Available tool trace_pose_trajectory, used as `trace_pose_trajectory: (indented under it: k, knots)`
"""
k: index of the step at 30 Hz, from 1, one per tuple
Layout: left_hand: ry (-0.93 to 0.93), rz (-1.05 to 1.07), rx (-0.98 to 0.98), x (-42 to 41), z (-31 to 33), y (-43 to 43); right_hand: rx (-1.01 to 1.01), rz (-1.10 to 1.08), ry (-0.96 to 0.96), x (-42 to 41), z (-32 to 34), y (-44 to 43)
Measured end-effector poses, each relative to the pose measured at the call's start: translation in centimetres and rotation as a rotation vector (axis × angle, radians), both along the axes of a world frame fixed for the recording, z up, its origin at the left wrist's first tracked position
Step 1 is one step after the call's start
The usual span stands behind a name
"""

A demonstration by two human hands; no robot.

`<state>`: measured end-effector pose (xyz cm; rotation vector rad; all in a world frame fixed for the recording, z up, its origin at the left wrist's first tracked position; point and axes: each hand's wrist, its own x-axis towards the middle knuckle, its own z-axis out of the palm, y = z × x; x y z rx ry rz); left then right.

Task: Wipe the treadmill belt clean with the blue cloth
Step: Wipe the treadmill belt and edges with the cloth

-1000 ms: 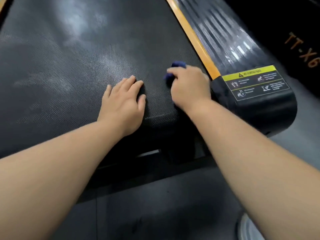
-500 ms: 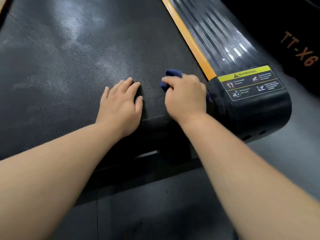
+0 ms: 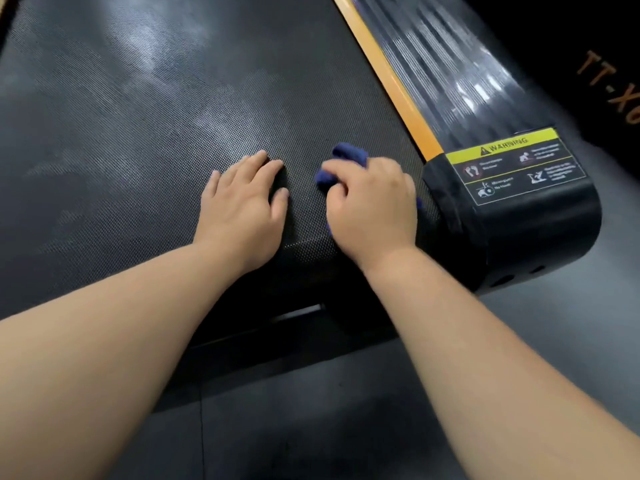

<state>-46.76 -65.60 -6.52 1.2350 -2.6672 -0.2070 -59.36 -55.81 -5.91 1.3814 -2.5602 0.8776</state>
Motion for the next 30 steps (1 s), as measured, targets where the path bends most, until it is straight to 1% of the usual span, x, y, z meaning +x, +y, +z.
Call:
trace_pose_trajectory:
  k: [2, 3, 5, 9, 10, 12, 14, 16, 17, 18, 19, 20, 21, 22, 23, 25, 27, 28, 29, 30]
  knots:
    - [0.007, 0.005, 0.004, -0.2, 0.1, -0.3, -0.115, 0.072, 0.003, 2.6, -0.9, 2.0]
    - [0.016, 0.001, 0.005, -0.3, 0.2, -0.5, -0.137, 0.132, 0.024, 3.3, -1.3, 3.0]
    - [0.023, -0.007, 0.006, -0.3, 0.1, -0.7, -0.187, 0.169, 0.079, 2.2, -1.7, 4.1]
    - [0.055, -0.009, 0.003, -0.4, -0.1, -1.3, -0.284, -0.127, 0.149, -1.3, -2.3, 4.6]
    - [0.068, -0.011, 0.007, -0.4, -0.2, -1.4, -0.284, -0.177, 0.147, -0.8, -2.5, 4.3]
    - [0.128, -0.009, 0.033, -0.4, 0.1, -1.5, -0.262, -0.208, 0.078, 1.6, -2.1, 2.9]
    - [0.248, -0.004, 0.085, -0.3, 0.8, -1.1, -0.247, -0.121, 0.038, 4.4, -1.0, 1.1]
    - [0.38, 0.037, 0.141, 0.5, 1.7, -0.4, -0.167, 0.089, 0.014, 5.8, 0.2, 0.5]
    - [0.417, 0.061, 0.142, 1.5, 2.1, -0.1, -0.09, 0.176, 0.007, 5.3, 0.6, 0.5]
    - [0.414, 0.069, 0.104, 2.9, 2.3, -0.1, -0.018, 0.194, 0.042, 3.7, 0.7, 0.7]
    - [0.373, 0.06, 0.033, 4.7, 2.5, -0.1, 0.014, 0.161, 0.075, 1.9, 0.6, 0.9]
    - [0.304, 0.042, -0.046, 6.7, 2.5, -0.4, 0.027, 0.071, 0.084, -0.2, 0.8, 1.2]
    - [0.22, 0.045, -0.116, 8.8, 2.4, -0.9, 0.007, -0.039, 0.054, -2.0, 0.9, 1.4]
    - [0.144, 0.082, -0.163, 10.8, 2.3, -1.4, -0.013, -0.124, -0.018, -2.8, 1.1, 1.4]
    - [0.095, 0.145, -0.179, 12.6, 2.1, -1.9, -0.013, -0.159, -0.074, -2.4, 1.1, 1.1]
    - [0.086, 0.286, -0.133, 14.4, 1.7, -2.6, -0.032, -0.08, -0.097, 2.0, 1.0, -0.7]
    - [0.142, 0.345, -0.081, 14.9, 0.9, -3.1, -0.079, 0.139, -0.088, 8.8, 1.1, -2.4]
    - [0.166, 0.352, -0.067, 14.9, 0.6, -3.2, -0.063, 0.28, -0.075, 11.8, 0.8, -2.6]
    - [0.186, 0.357, -0.057, 15.0, 0.4, -3.3, -0.041, 0.408, -0.067, 13.6, 0.6, -2.7]
    - [0.205, 0.356, -0.05, 15.0, 0.4, -3.3, -0.037, 0.485, -0.043, 13.9, 0.4, -2.7]
